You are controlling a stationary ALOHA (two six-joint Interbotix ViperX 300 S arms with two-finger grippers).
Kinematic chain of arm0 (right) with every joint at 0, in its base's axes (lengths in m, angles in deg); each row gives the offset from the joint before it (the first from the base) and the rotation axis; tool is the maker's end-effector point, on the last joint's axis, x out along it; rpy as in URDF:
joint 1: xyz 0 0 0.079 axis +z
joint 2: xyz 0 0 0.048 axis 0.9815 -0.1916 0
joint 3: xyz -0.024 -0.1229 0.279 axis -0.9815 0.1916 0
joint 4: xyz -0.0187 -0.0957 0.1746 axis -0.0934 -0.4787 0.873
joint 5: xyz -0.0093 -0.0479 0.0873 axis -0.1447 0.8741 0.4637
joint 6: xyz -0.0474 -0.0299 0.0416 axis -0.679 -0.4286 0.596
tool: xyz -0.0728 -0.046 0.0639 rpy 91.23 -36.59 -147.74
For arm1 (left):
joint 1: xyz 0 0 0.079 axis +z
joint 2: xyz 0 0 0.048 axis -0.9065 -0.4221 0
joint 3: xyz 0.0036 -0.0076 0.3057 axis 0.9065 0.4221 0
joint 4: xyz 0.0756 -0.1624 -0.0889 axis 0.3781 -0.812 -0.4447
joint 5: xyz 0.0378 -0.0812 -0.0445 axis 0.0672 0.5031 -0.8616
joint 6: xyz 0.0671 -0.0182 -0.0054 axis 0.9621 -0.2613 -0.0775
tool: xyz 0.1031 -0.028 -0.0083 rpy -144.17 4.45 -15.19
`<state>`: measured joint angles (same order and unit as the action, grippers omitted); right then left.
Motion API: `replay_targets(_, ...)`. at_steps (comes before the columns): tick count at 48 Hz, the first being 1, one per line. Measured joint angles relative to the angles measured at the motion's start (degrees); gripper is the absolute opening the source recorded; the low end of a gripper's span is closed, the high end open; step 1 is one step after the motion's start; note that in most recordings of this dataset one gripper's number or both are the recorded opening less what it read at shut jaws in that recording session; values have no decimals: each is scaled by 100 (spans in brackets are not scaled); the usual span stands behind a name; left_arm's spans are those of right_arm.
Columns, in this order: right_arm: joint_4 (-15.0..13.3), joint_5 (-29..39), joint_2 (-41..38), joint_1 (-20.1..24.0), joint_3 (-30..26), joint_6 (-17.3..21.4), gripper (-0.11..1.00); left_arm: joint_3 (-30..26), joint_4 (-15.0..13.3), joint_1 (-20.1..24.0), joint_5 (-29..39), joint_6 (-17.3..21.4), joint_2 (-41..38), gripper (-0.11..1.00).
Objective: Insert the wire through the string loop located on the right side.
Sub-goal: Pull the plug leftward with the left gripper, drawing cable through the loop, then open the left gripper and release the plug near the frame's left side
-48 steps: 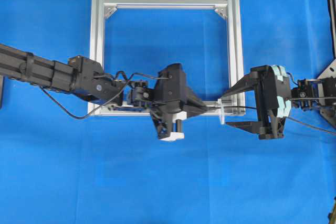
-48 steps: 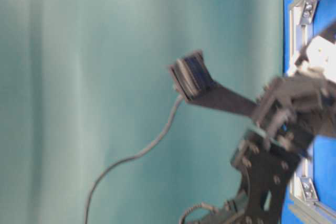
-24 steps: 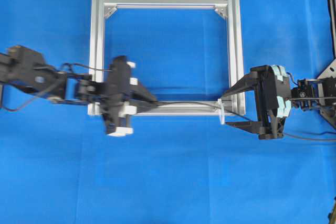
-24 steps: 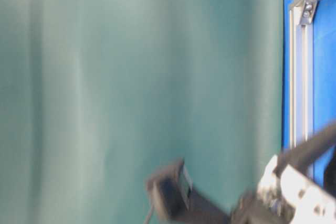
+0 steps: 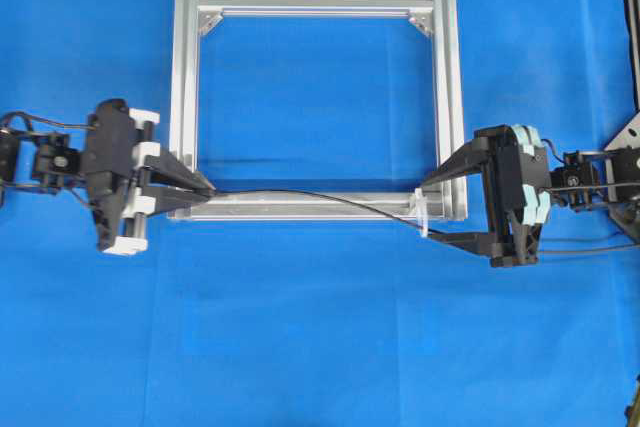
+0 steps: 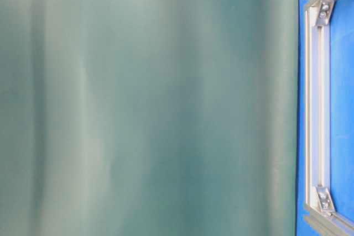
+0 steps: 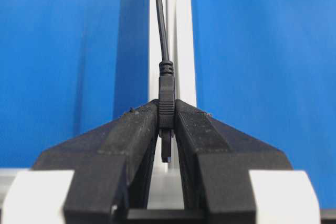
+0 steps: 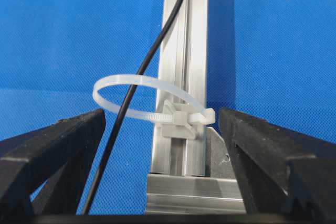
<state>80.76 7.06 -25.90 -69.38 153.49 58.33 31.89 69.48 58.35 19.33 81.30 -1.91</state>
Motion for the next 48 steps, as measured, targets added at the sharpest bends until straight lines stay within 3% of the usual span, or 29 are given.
replay_targets(15, 0, 44, -9, 0, 0, 9, 94, 422, 0, 0, -9, 0, 387, 8)
replay_targets(44, 0, 88, 0, 0, -9, 9, 94, 325, 0, 0, 308, -9, 369, 9)
replay_targets(48, 9, 79, -9, 0, -18, 9, 94, 290, 0, -9, 308, -9, 369, 20)
